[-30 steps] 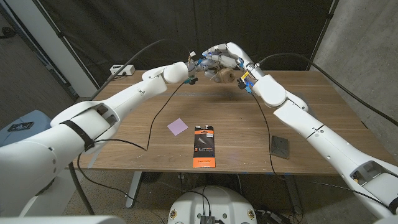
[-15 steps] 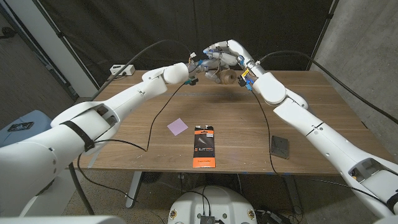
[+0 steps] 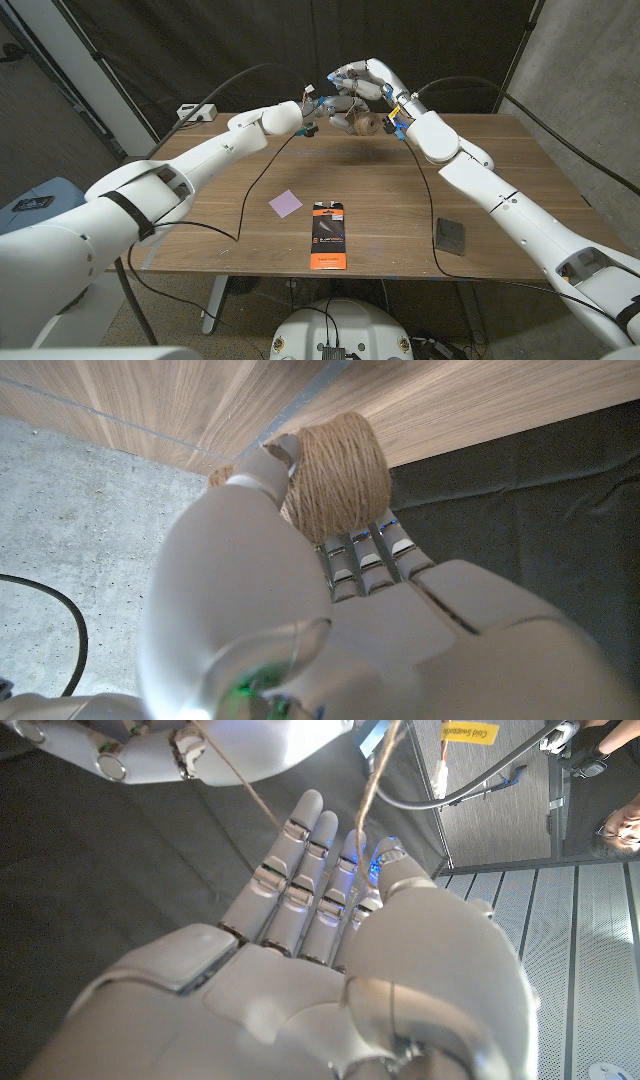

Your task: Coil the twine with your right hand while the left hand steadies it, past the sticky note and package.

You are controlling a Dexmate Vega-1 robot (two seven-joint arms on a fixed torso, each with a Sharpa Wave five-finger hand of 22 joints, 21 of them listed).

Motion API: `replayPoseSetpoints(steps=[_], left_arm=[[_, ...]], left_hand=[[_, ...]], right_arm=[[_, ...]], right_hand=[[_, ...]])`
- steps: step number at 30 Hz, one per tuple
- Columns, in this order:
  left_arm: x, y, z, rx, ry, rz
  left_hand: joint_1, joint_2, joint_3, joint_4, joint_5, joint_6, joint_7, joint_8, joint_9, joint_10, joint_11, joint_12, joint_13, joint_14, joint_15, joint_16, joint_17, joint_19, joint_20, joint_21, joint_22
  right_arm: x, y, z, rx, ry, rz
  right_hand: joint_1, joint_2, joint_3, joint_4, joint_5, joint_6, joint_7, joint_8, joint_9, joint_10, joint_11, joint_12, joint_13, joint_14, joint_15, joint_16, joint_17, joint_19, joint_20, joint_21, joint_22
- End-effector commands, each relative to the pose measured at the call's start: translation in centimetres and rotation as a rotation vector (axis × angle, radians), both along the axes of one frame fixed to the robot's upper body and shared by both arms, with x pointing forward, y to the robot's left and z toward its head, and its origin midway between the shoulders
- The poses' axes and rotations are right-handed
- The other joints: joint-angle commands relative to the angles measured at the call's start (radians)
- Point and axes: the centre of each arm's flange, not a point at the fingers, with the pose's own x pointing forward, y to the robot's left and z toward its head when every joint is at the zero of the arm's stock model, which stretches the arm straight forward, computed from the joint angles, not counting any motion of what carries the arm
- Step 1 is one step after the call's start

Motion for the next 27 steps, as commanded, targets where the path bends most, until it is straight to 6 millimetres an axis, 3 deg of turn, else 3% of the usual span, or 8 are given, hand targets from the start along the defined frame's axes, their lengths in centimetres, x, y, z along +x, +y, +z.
replayPoseSetpoints(steps=[1, 27], left_arm=[[0.5, 0.3, 0.2, -0.004, 0.003, -0.016], [0.7, -0.3, 0.1, 0.013, 0.002, -0.078]], left_hand=[[0.003, 0.010, 0.038, 0.034, 0.004, 0.049, 0.016, 0.007, 0.010, 0.005, -0.002, -0.001, 0.001, 0.009, -0.006, 0.004, 0.013, -0.003, 0.002, 0.006, 0.000], [-0.001, 0.010, 0.037, 0.036, 0.003, 0.049, 0.011, 0.007, 0.012, 0.005, -0.003, -0.004, 0.001, 0.009, -0.009, 0.004, 0.014, -0.004, 0.000, 0.012, -0.002]], right_arm=[[0.8, -0.2, 1.0, -0.002, -0.003, -0.013], [1.7, -2.0, 2.6, -0.017, -0.004, -0.047]], right_hand=[[0.007, 0.005, -0.003, 0.003, -0.001, 0.006, 0.002, -0.004, 0.003, 0.008, 0.003, 0.000, 0.004, 0.011, -0.129, -0.003, 0.005, 0.002, -0.072, 0.006, 0.002], [0.009, 0.008, -0.002, 0.002, 0.000, 0.007, 0.003, -0.008, 0.004, 0.008, 0.004, -0.003, 0.009, 0.015, -0.132, -0.004, 0.011, -0.004, -0.075, 0.009, 0.002]])
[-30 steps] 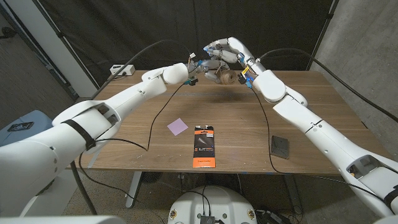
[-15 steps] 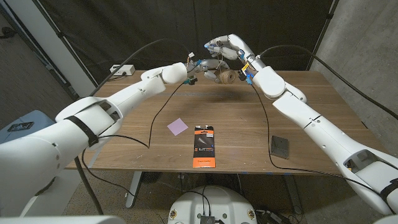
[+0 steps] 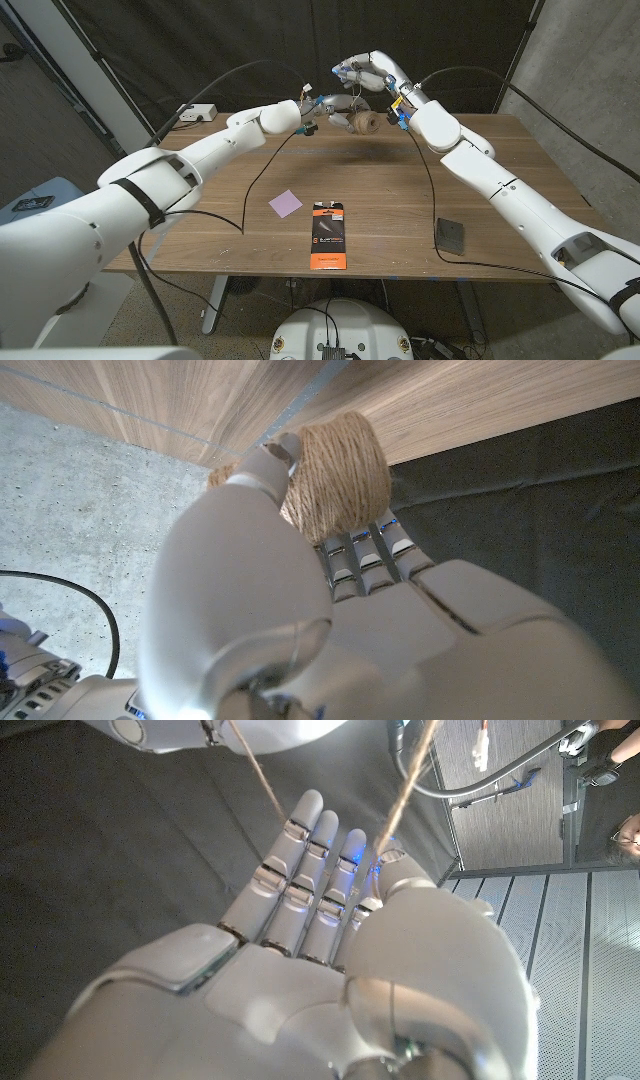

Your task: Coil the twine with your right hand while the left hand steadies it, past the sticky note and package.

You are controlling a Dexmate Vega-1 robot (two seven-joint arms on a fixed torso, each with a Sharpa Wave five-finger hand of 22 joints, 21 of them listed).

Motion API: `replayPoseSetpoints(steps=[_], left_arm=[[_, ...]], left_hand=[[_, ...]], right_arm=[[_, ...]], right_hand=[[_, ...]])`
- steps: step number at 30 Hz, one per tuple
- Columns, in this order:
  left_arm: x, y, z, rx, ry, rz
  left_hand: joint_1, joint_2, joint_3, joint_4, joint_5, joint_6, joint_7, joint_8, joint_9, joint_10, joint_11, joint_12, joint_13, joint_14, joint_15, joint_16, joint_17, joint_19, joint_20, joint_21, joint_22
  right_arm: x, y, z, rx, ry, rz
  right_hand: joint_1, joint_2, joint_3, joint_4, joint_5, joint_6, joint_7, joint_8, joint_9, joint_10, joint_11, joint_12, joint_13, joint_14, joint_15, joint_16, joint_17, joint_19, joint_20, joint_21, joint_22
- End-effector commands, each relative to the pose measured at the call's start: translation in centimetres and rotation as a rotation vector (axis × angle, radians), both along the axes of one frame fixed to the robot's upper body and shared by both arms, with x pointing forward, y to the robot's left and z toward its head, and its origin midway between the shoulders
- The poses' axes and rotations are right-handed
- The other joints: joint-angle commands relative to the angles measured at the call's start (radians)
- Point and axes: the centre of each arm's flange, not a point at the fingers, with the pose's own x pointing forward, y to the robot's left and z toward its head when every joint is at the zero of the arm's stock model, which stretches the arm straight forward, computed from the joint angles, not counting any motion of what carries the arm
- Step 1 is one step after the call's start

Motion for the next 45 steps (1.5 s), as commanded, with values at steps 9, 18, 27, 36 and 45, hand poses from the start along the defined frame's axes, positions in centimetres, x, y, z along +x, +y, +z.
replayPoseSetpoints(steps=[9, 18, 27, 36, 45], left_arm=[[-0.2, -0.6, -0.4, 0.013, -0.004, -0.045], [-0.3, -0.4, -0.3, 0.010, -0.013, -0.055], [-0.6, -0.1, -0.4, 0.009, -0.020, -0.063], [-1.0, 0.3, -0.4, 0.007, -0.032, -0.066], [-1.5, 0.5, -0.4, 0.011, -0.040, -0.068]], left_hand=[[-0.002, 0.010, 0.036, 0.035, 0.006, 0.040, 0.014, 0.007, 0.013, 0.004, -0.005, -0.004, 0.001, 0.009, -0.012, 0.008, 0.015, -0.005, -0.001, 0.007, 0.003], [-0.001, 0.011, 0.037, 0.034, 0.006, 0.040, 0.011, 0.007, 0.013, 0.005, -0.006, -0.005, 0.001, 0.008, -0.011, 0.008, 0.015, -0.006, -0.002, 0.008, 0.002], [-0.002, 0.011, 0.037, 0.034, 0.006, 0.041, 0.011, 0.007, 0.014, 0.006, -0.007, -0.006, 0.000, 0.008, -0.012, 0.007, 0.015, -0.008, -0.004, 0.010, 0.001], [-0.002, 0.011, 0.037, 0.035, 0.005, 0.041, 0.010, 0.007, 0.014, 0.007, -0.006, -0.006, 0.001, 0.010, -0.012, 0.008, 0.016, -0.007, -0.004, 0.012, 0.001], [-0.003, 0.011, 0.037, 0.035, 0.005, 0.043, 0.011, 0.008, 0.014, 0.008, -0.009, -0.006, 0.001, 0.009, -0.012, 0.008, 0.016, -0.008, -0.004, 0.014, 0.000]], right_arm=[[0.6, -1.3, 0.8, -0.007, 0.001, -0.034], [1.0, -1.7, 1.5, -0.004, -0.003, -0.052], [1.3, -2.1, 1.9, -0.002, -0.011, -0.073], [1.6, -3.2, 2.2, 0.006, -0.018, -0.113], [1.9, -4.3, 2.1, 0.016, -0.011, -0.152]], right_hand=[[0.011, 0.008, 0.002, -0.002, 0.000, 0.009, 0.004, -0.003, 0.004, 0.009, 0.004, -0.005, 0.007, 0.011, -0.127, -0.001, 0.004, -0.005, -0.076, 0.011, 0.002], [0.011, 0.009, 0.003, -0.001, 0.000, 0.010, 0.004, -0.004, 0.004, 0.011, 0.001, -0.006, 0.009, 0.011, -0.126, -0.003, 0.005, -0.006, -0.078, 0.013, 0.002], [0.014, 0.010, 0.005, -0.003, 0.000, 0.012, 0.001, -0.005, 0.005, 0.013, -0.007, -0.006, 0.011, 0.011, -0.129, -0.006, 0.006, -0.011, -0.079, 0.013, 0.002], [0.016, 0.009, 0.006, -0.004, 0.000, 0.013, 0.003, -0.006, 0.005, 0.013, 0.000, -0.008, 0.011, 0.009, -0.130, -0.009, 0.007, -0.012, -0.079, 0.015, 0.002], [0.016, 0.008, 0.006, -0.003, 0.000, 0.014, 0.002, -0.008, 0.005, 0.012, -0.002, -0.011, 0.011, 0.010, -0.128, -0.011, 0.008, -0.015, -0.080, 0.016, 0.002]])
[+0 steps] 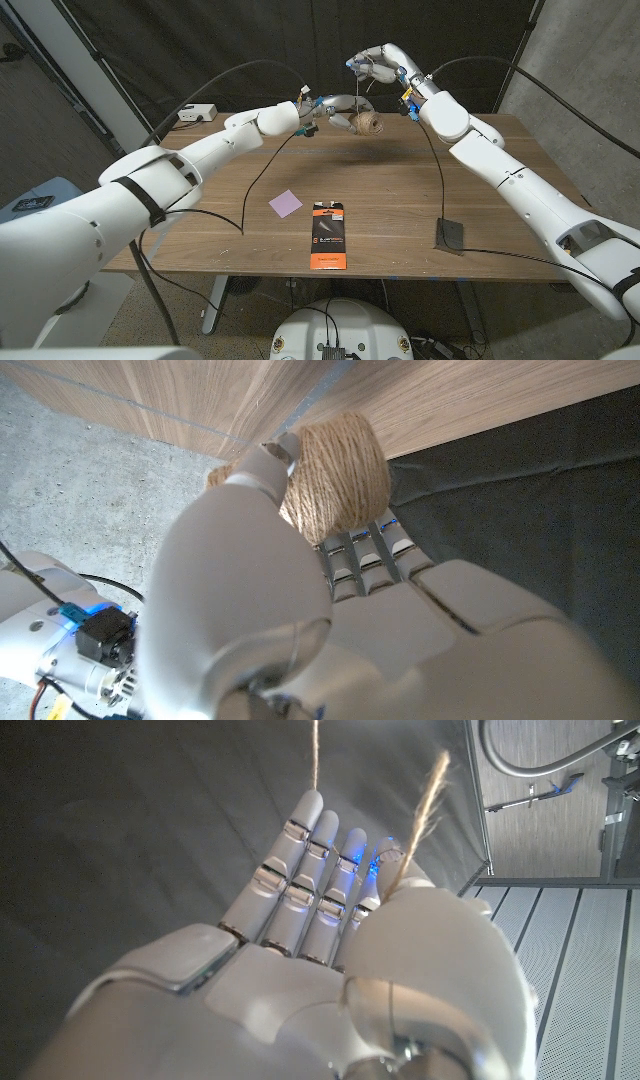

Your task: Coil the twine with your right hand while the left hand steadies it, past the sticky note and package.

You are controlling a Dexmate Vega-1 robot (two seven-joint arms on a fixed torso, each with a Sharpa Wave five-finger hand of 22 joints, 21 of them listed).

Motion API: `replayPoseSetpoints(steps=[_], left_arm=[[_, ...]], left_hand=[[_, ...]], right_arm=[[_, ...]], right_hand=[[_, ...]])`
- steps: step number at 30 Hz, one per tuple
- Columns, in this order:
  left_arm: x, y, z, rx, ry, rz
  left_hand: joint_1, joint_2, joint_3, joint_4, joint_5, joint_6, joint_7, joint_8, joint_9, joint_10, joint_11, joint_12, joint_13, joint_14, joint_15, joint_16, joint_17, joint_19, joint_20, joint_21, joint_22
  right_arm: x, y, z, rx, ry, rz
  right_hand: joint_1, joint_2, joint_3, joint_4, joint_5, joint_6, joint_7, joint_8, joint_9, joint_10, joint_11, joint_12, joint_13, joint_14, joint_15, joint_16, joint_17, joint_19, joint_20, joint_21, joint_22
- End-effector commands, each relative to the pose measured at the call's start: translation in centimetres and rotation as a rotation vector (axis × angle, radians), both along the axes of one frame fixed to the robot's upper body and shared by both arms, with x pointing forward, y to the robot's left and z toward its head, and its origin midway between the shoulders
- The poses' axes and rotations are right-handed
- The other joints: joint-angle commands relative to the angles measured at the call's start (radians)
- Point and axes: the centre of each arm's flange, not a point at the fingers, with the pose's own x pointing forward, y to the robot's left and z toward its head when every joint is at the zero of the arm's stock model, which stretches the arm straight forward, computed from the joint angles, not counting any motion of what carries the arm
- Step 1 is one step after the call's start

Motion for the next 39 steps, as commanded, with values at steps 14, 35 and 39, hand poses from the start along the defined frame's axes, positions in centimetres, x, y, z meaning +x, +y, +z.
replayPoseSetpoints(steps=[14, 35, 39], left_arm=[[-1.0, 0.6, -0.4, 0.009, -0.009, -0.009], [-1.6, 0.8, -0.2, 0.011, -0.012, -0.029], [-1.8, 0.8, -0.2, 0.007, -0.013, -0.037]], left_hand=[[-0.001, 0.014, 0.037, 0.036, 0.005, 0.041, 0.010, 0.008, 0.014, 0.003, -0.004, -0.007, 0.001, 0.006, -0.008, 0.004, 0.013, -0.005, -0.001, 0.008, -0.001], [-0.002, 0.015, 0.039, 0.036, 0.005, 0.043, 0.011, 0.008, 0.014, 0.006, -0.003, -0.007, 0.000, 0.007, -0.009, 0.004, 0.013, -0.006, -0.002, 0.012, -0.003], [-0.003, 0.015, 0.039, 0.036, 0.004, 0.049, 0.009, 0.010, 0.014, 0.008, -0.004, -0.007, 0.000, 0.007, -0.010, 0.003, 0.013, -0.007, -0.002, 0.013, -0.003]], right_arm=[[1.0, -3.1, 0.2, 0.036, 0.006, -0.109], [2.6, -5.3, -0.7, 0.072, 0.051, -0.165], [3.1, -5.8, -1.0, 0.081, 0.064, -0.175]], right_hand=[[0.007, -0.001, 0.002, 0.001, -0.001, 0.007, -0.004, -0.003, 0.007, 0.001, -0.002, -0.007, 0.002, 0.007, -0.124, -0.006, 0.005, -0.009, -0.088, 0.007, 0.002], [0.006, -0.002, 0.002, 0.002, -0.001, 0.008, -0.001, -0.006, 0.008, 0.001, -0.003, -0.012, 0.002, 0.006, -0.125, -0.011, 0.007, -0.012, -0.087, 0.011, 0.002], [0.005, -0.001, 0.001, 0.002, -0.001, 0.009, -0.002, -0.007, 0.008, 0.003, -0.003, -0.012, 0.003, 0.007, -0.125, -0.011, 0.008, -0.013, -0.087, 0.012, 0.002]])
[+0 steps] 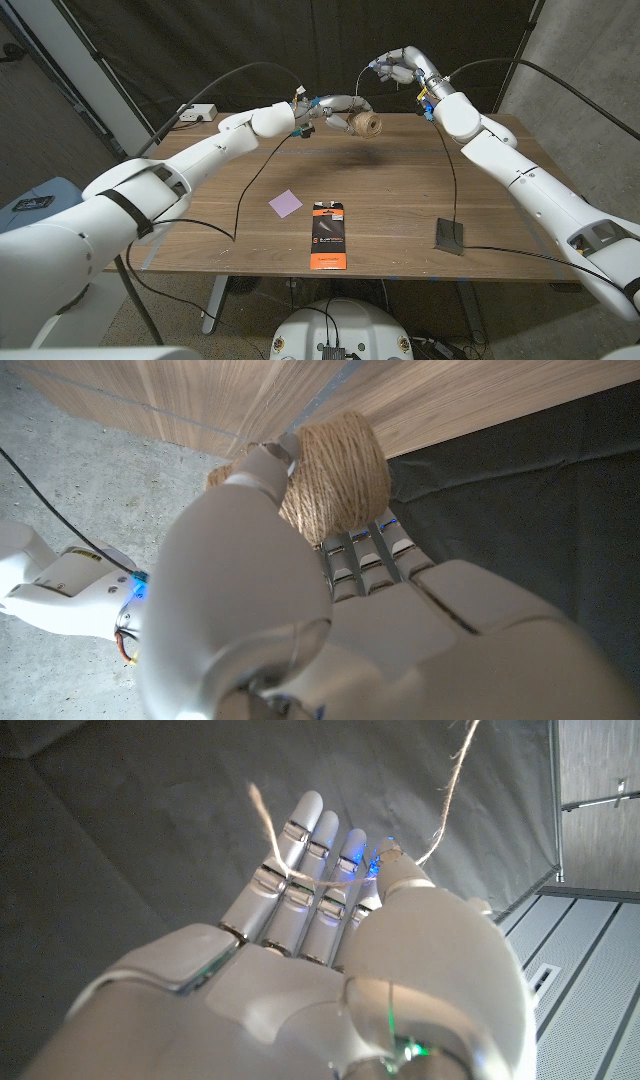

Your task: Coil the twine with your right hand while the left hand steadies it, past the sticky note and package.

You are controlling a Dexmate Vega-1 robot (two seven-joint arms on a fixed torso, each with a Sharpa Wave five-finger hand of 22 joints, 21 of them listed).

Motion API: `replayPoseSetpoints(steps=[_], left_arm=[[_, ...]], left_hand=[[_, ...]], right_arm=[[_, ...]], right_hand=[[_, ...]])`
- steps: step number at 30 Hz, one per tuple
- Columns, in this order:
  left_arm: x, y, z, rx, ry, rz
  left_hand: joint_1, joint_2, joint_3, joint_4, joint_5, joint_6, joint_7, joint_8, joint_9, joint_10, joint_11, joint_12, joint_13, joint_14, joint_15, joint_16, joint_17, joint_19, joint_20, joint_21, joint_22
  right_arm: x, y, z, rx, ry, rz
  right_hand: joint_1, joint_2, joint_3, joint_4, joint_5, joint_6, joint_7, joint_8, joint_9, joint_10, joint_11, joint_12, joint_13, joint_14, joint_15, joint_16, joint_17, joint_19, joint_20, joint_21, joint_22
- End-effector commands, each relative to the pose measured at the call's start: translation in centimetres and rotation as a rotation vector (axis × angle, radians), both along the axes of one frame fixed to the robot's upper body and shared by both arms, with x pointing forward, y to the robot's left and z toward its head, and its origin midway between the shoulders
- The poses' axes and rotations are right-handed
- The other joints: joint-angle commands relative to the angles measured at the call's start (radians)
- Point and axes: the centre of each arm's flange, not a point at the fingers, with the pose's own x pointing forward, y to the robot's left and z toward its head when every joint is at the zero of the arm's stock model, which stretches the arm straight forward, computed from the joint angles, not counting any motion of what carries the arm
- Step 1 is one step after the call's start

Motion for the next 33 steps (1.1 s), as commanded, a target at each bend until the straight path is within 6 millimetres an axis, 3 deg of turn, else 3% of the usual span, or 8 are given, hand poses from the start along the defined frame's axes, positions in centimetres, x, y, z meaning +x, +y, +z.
replayPoseSetpoints(steps=[1, 16, 33], left_arm=[[-0.5, 0.0, 0.0, 0.002, 0.001, -0.020], [-0.9, -0.1, 0.1, 0.006, 0.000, -0.022], [-1.0, 0.2, 0.4, -0.001, 0.008, -0.022]], left_hand=[[-0.003, 0.012, 0.039, 0.035, 0.004, 0.048, 0.007, 0.010, 0.014, 0.009, -0.004, 0.001, 0.003, 0.007, -0.008, 0.008, 0.012, -0.003, 0.001, 0.007, 0.002], [-0.004, 0.013, 0.040, 0.035, 0.003, 0.048, 0.008, 0.009, 0.014, 0.011, -0.005, 0.000, 0.002, 0.008, -0.010, 0.009, 0.014, -0.004, 0.002, 0.010, 0.000], [-0.005, 0.013, 0.040, 0.035, 0.002, 0.050, 0.009, 0.009, 0.014, 0.012, -0.004, 0.000, 0.003, 0.008, -0.010, 0.008, 0.014, -0.005, 0.002, 0.013, -0.001]], right_arm=[[1.5, -2.0, -1.1, 0.030, 0.044, -0.042], [2.2, -3.2, -2.3, 0.058, 0.080, -0.069], [3.6, -4.5, -5.0, 0.085, 0.153, -0.085]], right_hand=[[0.006, -0.001, 0.001, 0.002, -0.001, 0.007, 0.000, -0.001, 0.003, 0.002, -0.002, -0.001, 0.003, 0.007, -0.125, -0.001, 0.003, -0.002, -0.087, 0.007, 0.002], [0.010, -0.001, 0.003, 0.000, -0.001, 0.009, -0.004, -0.003, 0.004, 0.003, -0.010, -0.004, 0.004, 0.007, -0.128, -0.004, 0.005, -0.005, -0.089, 0.009, 0.001], [0.013, 0.000, 0.004, -0.001, -0.001, 0.009, -0.007, -0.005, 0.005, 0.005, -0.014, -0.007, 0.006, 0.005, -0.129, -0.009, 0.006, -0.009, -0.088, 0.012, 0.001]])
